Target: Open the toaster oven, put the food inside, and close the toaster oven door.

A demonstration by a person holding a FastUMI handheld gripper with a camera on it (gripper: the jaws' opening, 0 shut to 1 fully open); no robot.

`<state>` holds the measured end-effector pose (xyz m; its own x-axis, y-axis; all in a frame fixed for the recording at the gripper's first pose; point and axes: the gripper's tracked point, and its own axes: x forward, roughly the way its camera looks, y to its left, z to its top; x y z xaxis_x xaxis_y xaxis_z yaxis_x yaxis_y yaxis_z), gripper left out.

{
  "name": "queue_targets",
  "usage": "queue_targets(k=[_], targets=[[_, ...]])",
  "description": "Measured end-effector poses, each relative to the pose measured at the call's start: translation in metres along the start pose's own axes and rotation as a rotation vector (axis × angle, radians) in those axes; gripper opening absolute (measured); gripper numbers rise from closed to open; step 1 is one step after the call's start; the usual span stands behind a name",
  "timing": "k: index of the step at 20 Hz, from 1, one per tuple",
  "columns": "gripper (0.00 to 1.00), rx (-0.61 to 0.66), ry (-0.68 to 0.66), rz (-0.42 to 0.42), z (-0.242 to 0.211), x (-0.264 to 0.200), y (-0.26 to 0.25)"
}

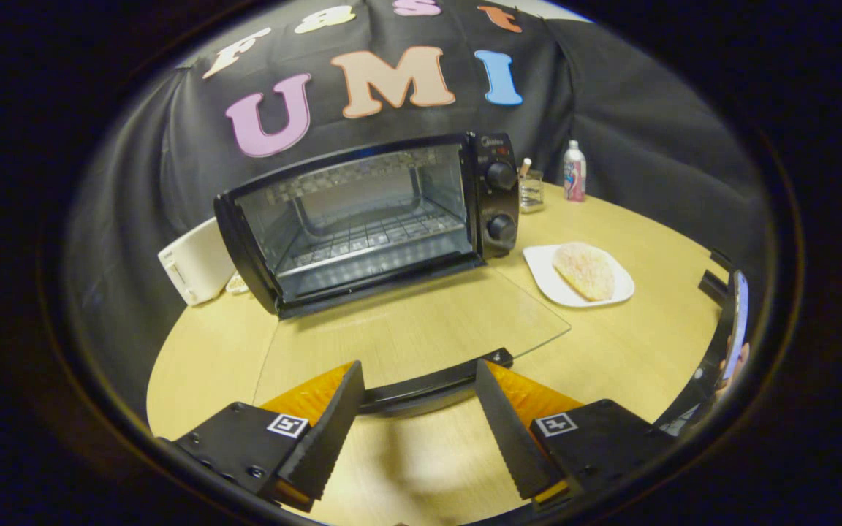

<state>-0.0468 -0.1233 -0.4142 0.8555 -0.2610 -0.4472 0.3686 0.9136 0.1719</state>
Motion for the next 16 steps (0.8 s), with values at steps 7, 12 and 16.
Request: queue_targets(k=[7, 12, 16], targets=[[1.0, 0.105, 0.008, 0.025, -0.005, 0.001, 0.001], [1.0, 0.111, 0.008, 0.037, 0.001, 0.0, 0.002], [0.99, 0.037, 0.014, -0.049, 0.012, -0.012, -0.017]])
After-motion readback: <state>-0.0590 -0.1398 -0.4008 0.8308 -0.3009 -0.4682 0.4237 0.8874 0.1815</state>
